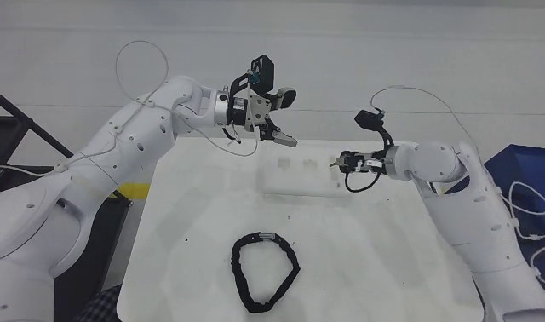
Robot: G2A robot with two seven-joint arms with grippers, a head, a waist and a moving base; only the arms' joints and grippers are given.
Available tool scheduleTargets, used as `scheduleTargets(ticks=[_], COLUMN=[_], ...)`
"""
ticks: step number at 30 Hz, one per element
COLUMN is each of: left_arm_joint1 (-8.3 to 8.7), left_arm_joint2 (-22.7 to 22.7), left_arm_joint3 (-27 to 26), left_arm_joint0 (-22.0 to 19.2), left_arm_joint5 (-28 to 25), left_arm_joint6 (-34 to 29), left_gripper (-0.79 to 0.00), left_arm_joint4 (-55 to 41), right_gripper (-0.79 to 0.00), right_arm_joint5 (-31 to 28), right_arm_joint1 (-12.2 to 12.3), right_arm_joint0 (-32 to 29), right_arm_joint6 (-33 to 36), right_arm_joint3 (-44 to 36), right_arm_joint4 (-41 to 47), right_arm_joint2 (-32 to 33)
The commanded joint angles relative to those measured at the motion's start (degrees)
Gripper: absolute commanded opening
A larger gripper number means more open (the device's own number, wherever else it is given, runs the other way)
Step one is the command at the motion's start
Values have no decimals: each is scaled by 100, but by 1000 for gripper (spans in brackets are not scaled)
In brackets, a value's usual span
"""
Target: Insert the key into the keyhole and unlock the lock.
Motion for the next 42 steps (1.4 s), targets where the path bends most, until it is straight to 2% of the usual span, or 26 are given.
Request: scheduleTargets(ticks=[1,7,18,40,42], left_arm_joint1=[0,0,0,0,15], left_arm_joint2=[0,0,0,0,-48], left_arm_joint3=[0,0,0,0,-127], left_arm_joint0=[0,0,0,0,126], left_arm_joint5=[0,0,0,0,71], left_arm_joint6=[-2,-2,-2,-2,-65], left_gripper=[0,0,0,0,0], left_arm_joint4=[-1,-1,-1,-1,19], right_gripper=[-785,-785,-785,-785,-785], right_arm_joint5=[-86,-248,-708,-765,-765], right_arm_joint1=[38,126,203,233,233], right_arm_joint0=[-203,-738,-1465,-1520,-1520], right_arm_joint6=[-47,-307,-530,-470,-470], right_arm_joint3=[-283,-772,-867,-915,-915], right_arm_joint4=[295,1231,2791,2884,2884], right_arm_joint2=[262,1002,1899,2018,2018])
